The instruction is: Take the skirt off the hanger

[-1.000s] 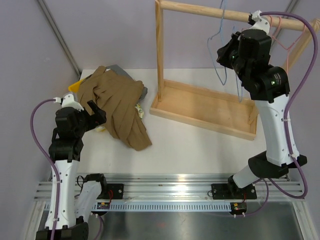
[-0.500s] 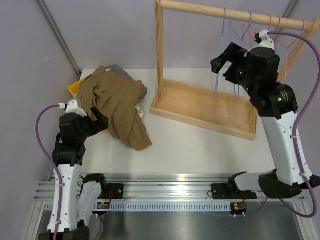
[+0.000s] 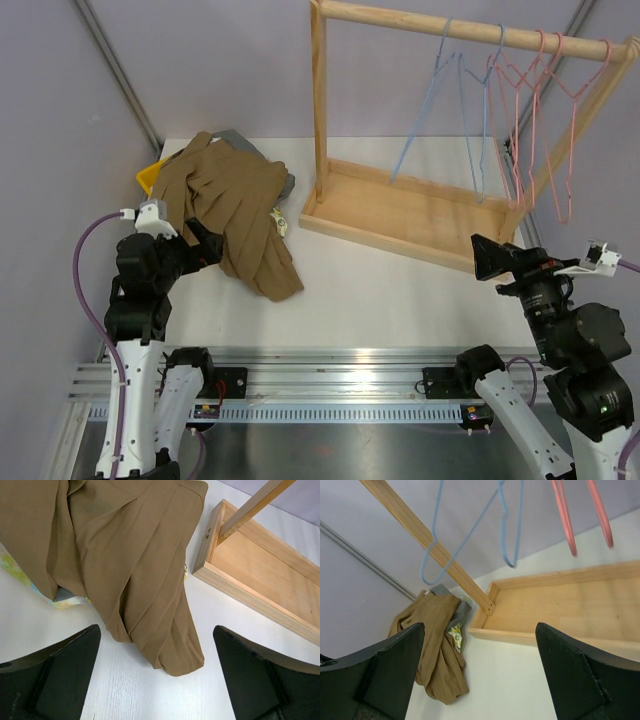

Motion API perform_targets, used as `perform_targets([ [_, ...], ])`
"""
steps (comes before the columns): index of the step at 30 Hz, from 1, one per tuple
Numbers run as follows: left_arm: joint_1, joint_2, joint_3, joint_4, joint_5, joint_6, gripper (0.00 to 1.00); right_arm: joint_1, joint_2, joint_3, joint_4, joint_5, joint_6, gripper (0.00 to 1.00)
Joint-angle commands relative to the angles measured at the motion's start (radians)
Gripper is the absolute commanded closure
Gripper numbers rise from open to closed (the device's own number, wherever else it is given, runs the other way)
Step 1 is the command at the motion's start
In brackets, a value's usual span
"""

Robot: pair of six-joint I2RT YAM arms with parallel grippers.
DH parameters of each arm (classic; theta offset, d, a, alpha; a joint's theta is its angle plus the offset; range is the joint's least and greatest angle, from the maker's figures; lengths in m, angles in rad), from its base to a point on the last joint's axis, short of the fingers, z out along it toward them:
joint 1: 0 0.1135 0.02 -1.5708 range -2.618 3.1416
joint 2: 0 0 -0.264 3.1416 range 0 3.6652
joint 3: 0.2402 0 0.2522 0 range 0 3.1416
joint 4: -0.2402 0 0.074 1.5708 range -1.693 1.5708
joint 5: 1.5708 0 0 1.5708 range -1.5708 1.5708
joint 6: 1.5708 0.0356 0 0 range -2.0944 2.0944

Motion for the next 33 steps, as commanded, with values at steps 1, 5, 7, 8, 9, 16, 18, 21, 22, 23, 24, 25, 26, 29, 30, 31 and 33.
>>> perform_targets([
  [1,-0.005,-0.002,0.027,0.022,0.004,0.007,0.01,-0.002,-0.047,-0.097,-0.081,0.061,0.029,0.01],
  [5,-0.039,-0.020,0.067,-0.053,-0.113,0.030,0.01,-0.001,-0.119,-0.128,-0.207,0.046,0.026,0.01],
  [7,-0.076,-0.046,0.086,-0.108,-0.180,0.036,0.01,-0.002,-0.158,-0.125,-0.213,0.032,0.005,0.01],
  [8,-0.082,-0.059,0.078,-0.115,-0.194,0.039,0.01,-0.001,-0.168,-0.125,-0.203,0.003,-0.008,0.01],
  [9,-0.087,-0.077,0.063,-0.095,-0.196,0.039,0.01,-0.002,-0.182,-0.124,-0.192,-0.009,-0.037,0.01],
  [16,-0.111,-0.090,0.011,-0.047,-0.128,0.047,0.01,-0.001,-0.167,-0.178,-0.141,-0.037,-0.118,0.01],
  [18,-0.129,-0.060,0.011,-0.047,-0.124,0.048,0.01,-0.001,-0.144,-0.176,-0.146,-0.054,-0.127,0.00],
  [21,-0.134,-0.030,0.014,-0.052,-0.116,0.047,0.01,-0.002,-0.126,-0.173,-0.147,-0.063,-0.127,0.00],
  [22,-0.134,-0.027,0.012,-0.053,-0.121,0.047,0.01,-0.001,-0.123,-0.173,-0.147,-0.072,-0.129,0.01],
  [23,-0.134,-0.024,0.012,-0.053,-0.122,0.047,0.01,-0.002,-0.113,-0.173,-0.149,-0.075,-0.132,0.01],
  [24,-0.134,-0.025,0.011,-0.052,-0.124,0.045,0.01,-0.002,-0.112,-0.173,-0.150,-0.078,-0.130,0.01],
  [25,-0.134,-0.024,0.009,-0.052,-0.127,0.045,0.01,-0.002,-0.110,-0.174,-0.149,-0.088,-0.133,0.01],
  [26,-0.136,-0.024,0.008,-0.047,-0.127,0.045,0.01,-0.001,-0.109,-0.176,-0.149,-0.091,-0.135,0.01],
  [29,-0.149,-0.011,0.000,-0.047,-0.127,0.044,0.01,-0.002,-0.113,-0.177,-0.147,-0.101,-0.135,0.01],
  [30,-0.156,-0.005,0.000,-0.047,-0.128,0.044,0.01,-0.002,-0.116,-0.180,-0.146,-0.098,-0.135,0.01],
  [31,-0.162,0.004,-0.005,-0.047,-0.131,0.041,0.01,-0.001,-0.119,-0.182,-0.146,-0.098,-0.135,0.00],
  [33,-0.182,0.010,-0.006,-0.046,-0.141,0.039,0.01,-0.002,-0.132,-0.183,-0.146,-0.095,-0.135,0.01],
])
